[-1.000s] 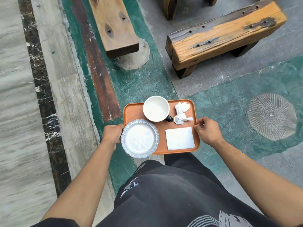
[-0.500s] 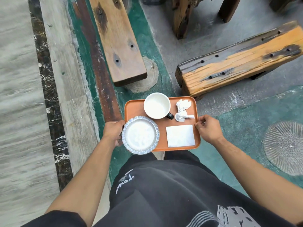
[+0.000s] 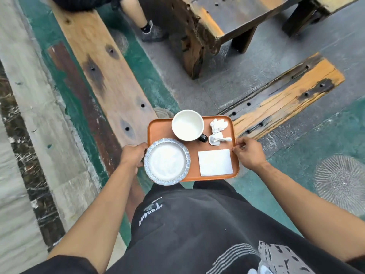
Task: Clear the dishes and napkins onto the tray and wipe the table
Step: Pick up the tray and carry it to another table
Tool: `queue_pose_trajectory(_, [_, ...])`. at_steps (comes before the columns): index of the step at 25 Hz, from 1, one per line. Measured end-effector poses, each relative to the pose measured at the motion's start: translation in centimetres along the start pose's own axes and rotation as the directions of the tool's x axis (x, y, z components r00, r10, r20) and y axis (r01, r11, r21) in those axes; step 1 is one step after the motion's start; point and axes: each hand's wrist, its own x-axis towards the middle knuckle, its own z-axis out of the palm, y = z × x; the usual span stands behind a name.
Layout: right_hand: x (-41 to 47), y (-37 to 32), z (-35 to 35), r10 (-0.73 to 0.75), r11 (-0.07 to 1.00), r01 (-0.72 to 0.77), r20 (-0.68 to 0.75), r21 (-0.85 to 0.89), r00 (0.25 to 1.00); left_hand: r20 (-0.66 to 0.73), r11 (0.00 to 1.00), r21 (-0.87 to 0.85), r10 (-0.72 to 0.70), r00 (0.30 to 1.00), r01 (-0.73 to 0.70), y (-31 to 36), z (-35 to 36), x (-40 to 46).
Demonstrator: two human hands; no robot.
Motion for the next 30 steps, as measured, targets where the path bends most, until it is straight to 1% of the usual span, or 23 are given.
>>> queue_pose_trajectory(6, [7.4, -5.6, -0.7, 0.084, 0.994, -0.081, -0.036, 0.079, 0.996, 0.044, 0.994, 0.09, 0.053, 0.998, -0.057, 11.6, 1.3, 7.2])
queue_pose_trajectory(10, [13.4, -7.3, -1.7, 0.118, 0.986, -0.111, -0.048, 0.122, 0.992, 0.054, 0.987, 0.13, 0.085, 0.995, -0.091, 17.9, 4.4, 10.9])
queue_pose_trajectory(15, [20.9, -9.4, -5.0, 0.156, 0.969, -0.143, -0.048, 0.201, 0.987, 0.038, 0.982, 0.149, 0.112, 0.993, -0.117, 26.3, 9.3, 14.7])
queue_pose_trajectory(17, [24.3, -9.8, -6.8, 0.205, 0.955, -0.184, -0.07, 0.232, 0.976, 0.069, 0.975, 0.191, 0.102, 0.992, -0.113, 30.5, 11.8, 16.4])
queue_pose_trajectory(19, [25.1, -10.4, -7.4, 0.208, 0.95, -0.182, -0.076, 0.254, 0.975, 0.086, 0.967, 0.207, 0.135, 0.987, -0.15, 32.3, 12.5, 16.9])
queue_pose_trajectory(22, [28.6, -11.2, -9.0, 0.256, 0.927, -0.216, -0.097, 0.307, 0.962, 0.119, 0.948, 0.256, 0.161, 0.98, -0.187, 37.5, 15.1, 19.3])
queue_pose_trajectory(25, [31.8, -12.1, -9.8, 0.3, 0.91, -0.247, -0.117, 0.333, 0.947, 0.175, 0.911, 0.327, 0.201, 0.964, -0.249, 42.4, 17.6, 21.0])
queue_pose_trajectory(30, [37.0, -14.1, -10.2, 0.402, 0.869, -0.321, -0.158, 0.376, 0.902, 0.251, 0.868, 0.384, 0.231, 0.94, -0.316, 50.2, 22.0, 25.2])
